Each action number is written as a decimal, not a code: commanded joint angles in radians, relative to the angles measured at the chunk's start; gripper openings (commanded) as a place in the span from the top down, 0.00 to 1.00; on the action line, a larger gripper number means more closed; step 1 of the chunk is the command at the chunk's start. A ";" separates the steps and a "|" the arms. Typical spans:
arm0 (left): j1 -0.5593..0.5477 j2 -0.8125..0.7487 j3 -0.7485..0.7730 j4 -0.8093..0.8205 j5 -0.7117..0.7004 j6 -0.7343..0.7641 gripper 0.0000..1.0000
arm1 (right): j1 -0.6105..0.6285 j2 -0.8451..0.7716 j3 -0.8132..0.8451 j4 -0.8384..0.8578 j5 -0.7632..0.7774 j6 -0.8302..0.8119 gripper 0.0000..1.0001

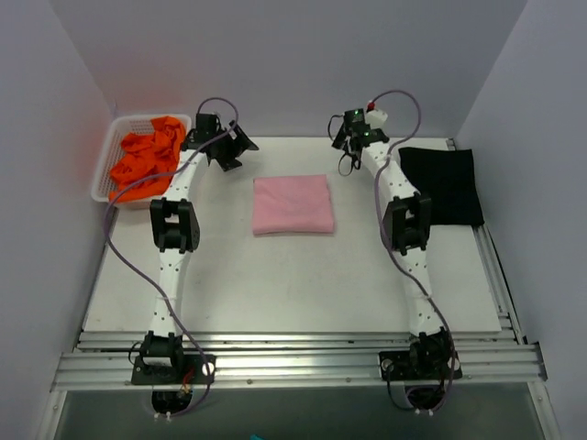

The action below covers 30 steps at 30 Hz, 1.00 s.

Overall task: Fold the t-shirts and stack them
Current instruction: Fold the tshirt

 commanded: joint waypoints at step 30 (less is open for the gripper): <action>0.050 -0.794 -0.980 0.445 -0.067 0.168 0.06 | 0.160 -0.455 -1.148 0.677 -0.311 -0.004 0.00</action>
